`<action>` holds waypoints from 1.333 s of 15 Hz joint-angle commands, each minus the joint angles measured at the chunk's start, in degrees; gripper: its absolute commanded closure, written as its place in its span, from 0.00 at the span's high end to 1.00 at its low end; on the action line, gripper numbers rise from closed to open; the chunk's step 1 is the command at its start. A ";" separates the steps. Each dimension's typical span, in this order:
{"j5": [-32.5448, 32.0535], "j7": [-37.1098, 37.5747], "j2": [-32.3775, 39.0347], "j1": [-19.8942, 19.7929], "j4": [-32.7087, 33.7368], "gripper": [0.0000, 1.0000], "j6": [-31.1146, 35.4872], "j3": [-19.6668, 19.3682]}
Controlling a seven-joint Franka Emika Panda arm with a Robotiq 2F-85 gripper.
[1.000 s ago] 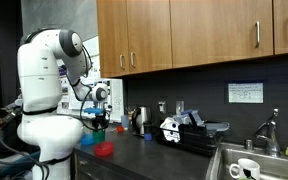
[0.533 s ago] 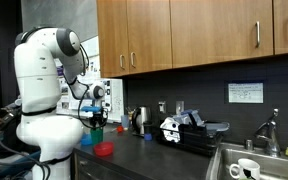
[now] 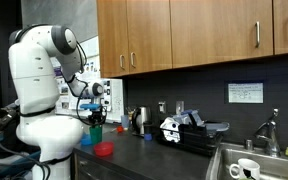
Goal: Move the green cup to the right
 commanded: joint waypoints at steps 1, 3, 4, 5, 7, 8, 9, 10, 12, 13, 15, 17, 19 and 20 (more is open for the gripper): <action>-0.42 0.50 0.39 -0.13 0.57 0.84 -0.59 -0.12; -0.54 0.34 1.18 -0.31 0.73 0.84 -0.11 -0.22; -0.47 0.21 1.60 -0.37 0.79 0.42 0.10 -0.31; -0.42 0.32 2.06 -0.29 0.81 0.81 0.30 -0.24; -0.35 0.35 2.74 -0.29 0.77 0.67 0.58 -0.31; -0.32 0.29 2.97 -0.27 0.71 0.84 0.67 -0.33; -0.25 0.33 3.26 -0.26 0.72 0.91 0.77 -0.35; -0.16 0.34 3.38 -0.23 0.71 0.96 0.81 -0.37; -0.06 0.35 3.60 -0.20 0.67 0.95 1.05 -0.39; 0.08 0.26 3.59 -0.17 0.65 0.95 1.08 -0.41; 0.02 0.48 3.57 -0.16 0.68 0.69 1.11 -0.37; -0.20 0.72 2.75 0.01 0.97 0.47 0.45 -0.19; -0.17 0.79 2.28 0.07 1.06 0.31 0.29 -0.15; -0.25 0.85 2.37 0.07 1.08 0.23 0.35 -0.12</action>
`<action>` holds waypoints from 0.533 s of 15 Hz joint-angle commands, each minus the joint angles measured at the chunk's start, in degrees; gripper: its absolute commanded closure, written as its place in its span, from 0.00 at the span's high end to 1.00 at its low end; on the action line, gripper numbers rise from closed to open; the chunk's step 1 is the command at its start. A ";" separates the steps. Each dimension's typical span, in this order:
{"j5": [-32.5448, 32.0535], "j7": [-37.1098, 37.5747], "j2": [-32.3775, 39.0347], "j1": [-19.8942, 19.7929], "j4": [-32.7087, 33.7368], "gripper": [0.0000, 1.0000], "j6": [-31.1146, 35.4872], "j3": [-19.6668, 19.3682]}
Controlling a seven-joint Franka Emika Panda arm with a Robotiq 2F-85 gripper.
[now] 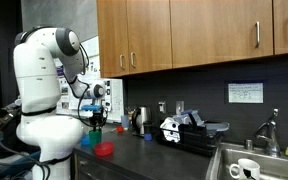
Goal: Move the green cup to the right
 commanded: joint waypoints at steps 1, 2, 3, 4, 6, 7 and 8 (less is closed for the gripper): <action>-0.09 0.81 -0.07 0.21 0.13 0.14 -0.41 0.07; 0.22 0.69 -0.04 0.25 0.06 0.07 -0.30 0.04; 0.22 0.73 0.02 0.25 0.05 0.01 -0.20 0.05; 0.24 0.74 0.03 0.27 0.00 0.00 -0.12 0.07; -0.30 1.85 -0.24 0.30 0.20 0.00 -0.58 0.34; -0.53 2.33 -0.44 0.28 0.24 0.00 -0.70 0.42; -0.92 2.84 -0.62 0.22 0.29 0.00 -0.87 0.51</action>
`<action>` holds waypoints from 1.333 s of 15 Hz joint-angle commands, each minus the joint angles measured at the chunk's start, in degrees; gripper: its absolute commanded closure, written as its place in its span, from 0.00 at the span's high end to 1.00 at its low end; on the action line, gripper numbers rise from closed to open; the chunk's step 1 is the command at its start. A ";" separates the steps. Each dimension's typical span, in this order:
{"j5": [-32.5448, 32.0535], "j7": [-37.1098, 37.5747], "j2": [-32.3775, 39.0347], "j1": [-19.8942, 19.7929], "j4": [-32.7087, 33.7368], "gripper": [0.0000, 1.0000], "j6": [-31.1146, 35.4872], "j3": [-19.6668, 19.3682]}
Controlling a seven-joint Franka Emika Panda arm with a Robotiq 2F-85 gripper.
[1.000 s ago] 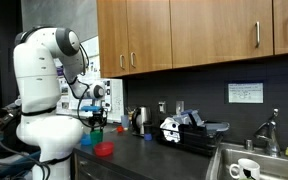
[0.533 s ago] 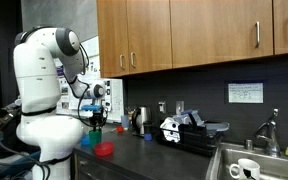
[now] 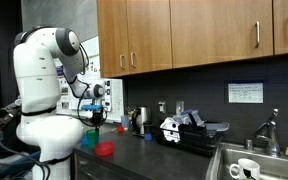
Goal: Move the green cup to the right
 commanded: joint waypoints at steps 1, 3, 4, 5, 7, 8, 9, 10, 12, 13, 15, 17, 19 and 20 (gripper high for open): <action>-1.20 2.57 -0.87 0.16 0.19 0.00 -1.16 0.42; -1.63 3.41 -1.33 0.22 0.32 0.00 -1.48 0.61; -1.80 3.76 -1.53 0.27 0.39 0.00 -1.63 0.73; -1.82 4.19 -1.72 0.33 0.47 0.00 -1.74 0.85; -1.69 4.86 -2.11 0.51 0.68 0.00 -2.14 1.21; -1.53 5.14 -2.14 0.60 0.79 0.00 -2.26 1.36; -1.35 5.17 -2.04 0.77 0.89 0.00 -2.47 1.53; -1.27 5.17 -1.99 0.87 0.83 0.00 -2.43 1.74; -0.74 5.15 -1.29 1.18 0.32 0.00 -1.82 2.22; -0.37 5.07 -0.93 1.31 0.14 0.00 -1.68 2.31; -0.23 4.23 0.18 1.36 -0.17 0.00 -0.33 2.27; -1.05 4.30 1.68 1.26 -0.22 0.00 1.25 2.25; -1.31 4.21 3.02 1.15 -0.52 0.00 2.93 2.05; -1.45 4.16 3.68 1.13 -0.74 0.00 3.93 1.97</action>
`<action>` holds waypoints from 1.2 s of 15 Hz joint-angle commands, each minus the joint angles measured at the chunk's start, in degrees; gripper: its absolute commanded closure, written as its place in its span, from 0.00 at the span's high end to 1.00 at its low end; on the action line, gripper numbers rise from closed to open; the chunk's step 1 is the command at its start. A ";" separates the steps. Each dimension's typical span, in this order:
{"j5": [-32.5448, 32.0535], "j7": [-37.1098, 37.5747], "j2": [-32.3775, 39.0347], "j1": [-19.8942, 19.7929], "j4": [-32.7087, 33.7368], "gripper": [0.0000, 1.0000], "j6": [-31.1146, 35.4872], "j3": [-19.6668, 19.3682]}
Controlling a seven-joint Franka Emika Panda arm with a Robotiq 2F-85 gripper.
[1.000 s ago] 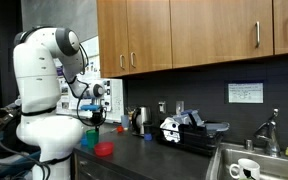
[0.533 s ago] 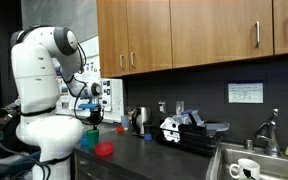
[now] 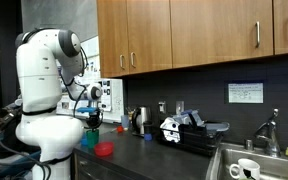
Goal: Move the green cup to the right
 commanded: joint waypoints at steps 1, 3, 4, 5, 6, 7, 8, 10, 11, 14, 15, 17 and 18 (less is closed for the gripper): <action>-0.51 -0.12 2.47 0.07 -0.38 0.00 3.15 -0.44; -0.28 -0.42 3.75 0.09 -0.73 0.00 5.11 -0.66; -0.25 -0.40 4.21 0.14 -0.77 0.00 5.72 -0.72; -0.32 -0.36 4.55 0.20 -0.77 0.00 6.09 -0.76; -0.43 -0.36 4.61 0.29 -0.76 0.26 6.17 -0.76; -0.65 -0.14 4.61 0.31 -0.60 0.27 6.21 -0.75; -0.68 -0.04 4.31 0.36 -0.45 0.31 5.88 -0.71; -0.68 -0.03 3.63 0.45 -0.38 0.40 5.73 -0.61; -0.61 0.05 3.09 0.58 -0.31 0.44 5.43 -0.49; -0.55 0.18 2.64 1.00 -0.33 0.55 5.18 -0.22; -0.53 0.22 2.44 1.12 -0.34 0.62 5.13 -0.17; -0.75 0.48 1.98 1.32 -0.45 0.69 4.97 -0.03; -0.82 0.63 1.55 1.37 -0.45 0.69 4.70 0.03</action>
